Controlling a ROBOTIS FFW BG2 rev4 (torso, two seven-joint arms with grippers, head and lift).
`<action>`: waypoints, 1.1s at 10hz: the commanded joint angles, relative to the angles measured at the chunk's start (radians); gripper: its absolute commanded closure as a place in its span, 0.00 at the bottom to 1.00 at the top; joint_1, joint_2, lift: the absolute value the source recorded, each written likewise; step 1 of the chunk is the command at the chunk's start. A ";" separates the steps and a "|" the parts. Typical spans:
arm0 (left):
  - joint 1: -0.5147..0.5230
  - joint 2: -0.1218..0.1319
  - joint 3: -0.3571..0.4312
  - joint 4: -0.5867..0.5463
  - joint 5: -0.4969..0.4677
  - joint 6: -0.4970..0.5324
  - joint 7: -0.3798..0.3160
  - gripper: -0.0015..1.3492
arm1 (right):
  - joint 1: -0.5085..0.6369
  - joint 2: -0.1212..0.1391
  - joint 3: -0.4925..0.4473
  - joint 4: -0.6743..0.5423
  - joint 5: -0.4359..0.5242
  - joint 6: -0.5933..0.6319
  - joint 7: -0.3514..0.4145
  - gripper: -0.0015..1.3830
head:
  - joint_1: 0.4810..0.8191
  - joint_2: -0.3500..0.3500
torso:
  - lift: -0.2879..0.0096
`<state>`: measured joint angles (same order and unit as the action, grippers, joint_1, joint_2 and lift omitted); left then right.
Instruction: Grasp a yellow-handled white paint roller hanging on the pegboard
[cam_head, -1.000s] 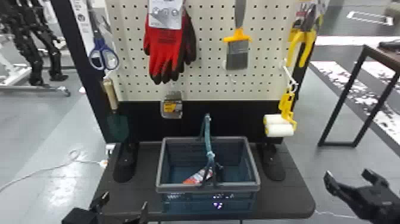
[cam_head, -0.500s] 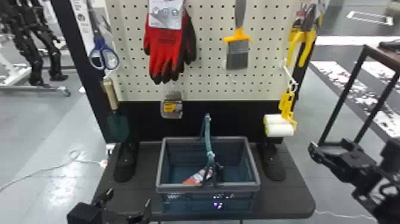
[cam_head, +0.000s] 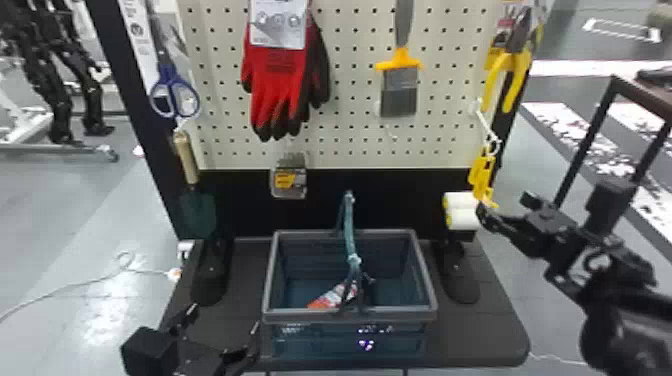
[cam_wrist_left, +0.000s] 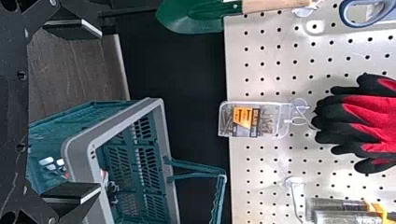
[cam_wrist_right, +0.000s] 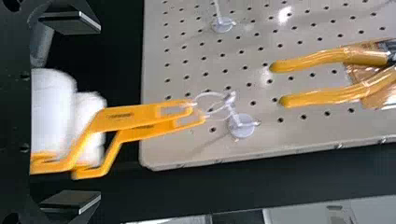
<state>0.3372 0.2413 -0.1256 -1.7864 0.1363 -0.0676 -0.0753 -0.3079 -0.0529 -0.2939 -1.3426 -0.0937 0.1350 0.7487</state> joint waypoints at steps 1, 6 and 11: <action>-0.004 -0.016 -0.002 0.010 0.000 -0.004 -0.001 0.11 | -0.056 -0.028 0.050 0.048 -0.032 0.000 0.004 0.04 | 0.20 0.50 | 0.63; -0.046 -0.010 -0.025 0.041 0.008 -0.021 -0.018 0.11 | -0.146 -0.076 0.206 0.194 -0.110 0.003 0.029 0.04 | 0.20 0.50 | 0.63; -0.044 -0.017 -0.022 0.050 0.009 -0.031 -0.026 0.11 | -0.142 -0.082 0.206 0.161 -0.043 -0.020 0.001 0.93 | 0.20 0.50 | 0.63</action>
<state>0.2932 0.2198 -0.1473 -1.7364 0.1444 -0.0971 -0.1028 -0.4540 -0.1371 -0.0862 -1.1767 -0.1393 0.1184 0.7527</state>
